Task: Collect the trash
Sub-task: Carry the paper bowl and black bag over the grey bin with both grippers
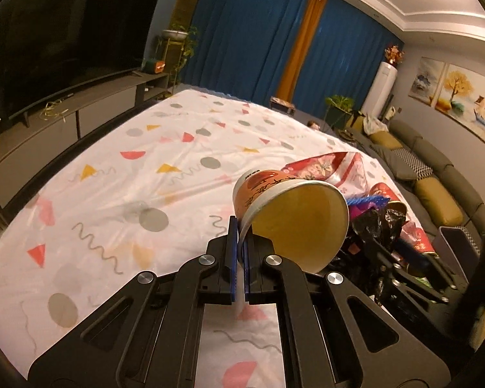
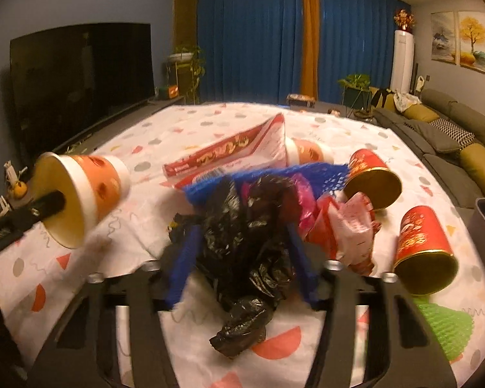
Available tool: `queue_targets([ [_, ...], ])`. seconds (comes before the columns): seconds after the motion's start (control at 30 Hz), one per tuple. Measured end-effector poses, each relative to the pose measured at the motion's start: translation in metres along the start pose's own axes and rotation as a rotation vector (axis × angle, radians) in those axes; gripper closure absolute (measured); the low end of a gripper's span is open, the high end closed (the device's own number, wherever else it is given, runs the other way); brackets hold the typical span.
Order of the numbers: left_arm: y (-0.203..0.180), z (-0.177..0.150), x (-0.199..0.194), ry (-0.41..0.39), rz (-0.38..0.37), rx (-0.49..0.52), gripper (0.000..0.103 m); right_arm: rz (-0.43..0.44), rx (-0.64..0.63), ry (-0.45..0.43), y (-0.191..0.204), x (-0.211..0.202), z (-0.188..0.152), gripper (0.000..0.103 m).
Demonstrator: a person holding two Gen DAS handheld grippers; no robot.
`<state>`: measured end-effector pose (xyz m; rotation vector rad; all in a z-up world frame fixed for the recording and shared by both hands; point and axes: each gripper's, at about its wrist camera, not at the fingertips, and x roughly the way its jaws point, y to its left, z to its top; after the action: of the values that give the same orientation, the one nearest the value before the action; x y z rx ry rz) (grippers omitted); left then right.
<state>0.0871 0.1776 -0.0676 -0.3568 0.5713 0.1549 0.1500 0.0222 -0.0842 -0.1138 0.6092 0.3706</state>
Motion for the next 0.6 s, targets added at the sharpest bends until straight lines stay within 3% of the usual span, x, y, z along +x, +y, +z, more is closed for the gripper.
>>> queue_targets([
  [0.1, -0.001, -0.001, -0.001, 0.001, -0.005, -0.002, 0.101, 0.021, 0.002, 0.02, -0.001, 0.002, -0.002, 0.094],
  [0.6, -0.022, -0.002, -0.022, -0.025, -0.04, 0.035, 0.101, 0.016, 0.054, -0.159, -0.026, -0.086, -0.003, 0.098],
])
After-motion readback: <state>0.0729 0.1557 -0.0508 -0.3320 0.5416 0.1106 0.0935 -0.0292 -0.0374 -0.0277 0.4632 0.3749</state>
